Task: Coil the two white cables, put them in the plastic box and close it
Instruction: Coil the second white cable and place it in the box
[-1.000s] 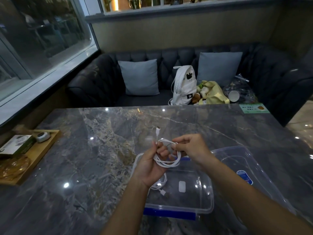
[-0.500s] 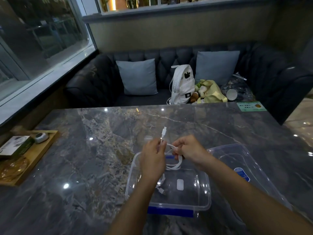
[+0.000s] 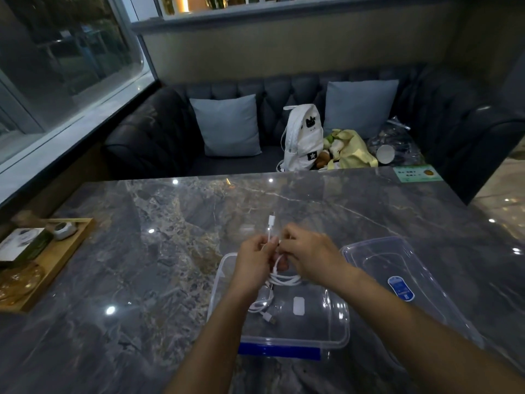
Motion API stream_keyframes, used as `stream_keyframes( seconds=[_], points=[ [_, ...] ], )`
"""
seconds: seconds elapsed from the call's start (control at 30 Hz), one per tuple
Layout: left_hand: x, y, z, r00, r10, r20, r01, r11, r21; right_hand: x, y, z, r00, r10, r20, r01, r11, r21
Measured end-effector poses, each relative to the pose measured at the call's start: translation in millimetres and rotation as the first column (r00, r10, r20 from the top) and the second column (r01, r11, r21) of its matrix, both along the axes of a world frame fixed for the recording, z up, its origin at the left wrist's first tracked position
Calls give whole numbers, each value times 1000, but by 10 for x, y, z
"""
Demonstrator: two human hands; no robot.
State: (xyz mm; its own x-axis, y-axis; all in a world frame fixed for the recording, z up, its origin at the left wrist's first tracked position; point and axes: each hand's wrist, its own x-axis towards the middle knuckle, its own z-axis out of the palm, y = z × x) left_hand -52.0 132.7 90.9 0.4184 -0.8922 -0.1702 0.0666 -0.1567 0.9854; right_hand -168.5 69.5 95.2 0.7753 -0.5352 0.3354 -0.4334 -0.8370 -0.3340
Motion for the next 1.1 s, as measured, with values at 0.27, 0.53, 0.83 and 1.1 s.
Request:
stream_keyframes(
  seconds=[0.27,0.53,0.83,1.1],
  points=[
    [171,41,54,993,-117,-34,119,991,57,-26,45,-99,871,-183,455,15,937,348],
    [92,47,60,991,-18,-132,19,1000,5,35,147,-103,718,-488,496,-86,645,760],
    [79,63,18,996,21,-82,-21,1000,6,98,199,-45,616,-668,418,-255,333,908],
    [183,53,-27,988,-32,148,31,999,12,124,90,-39,715,-595,367,-83,449,890]
  ],
)
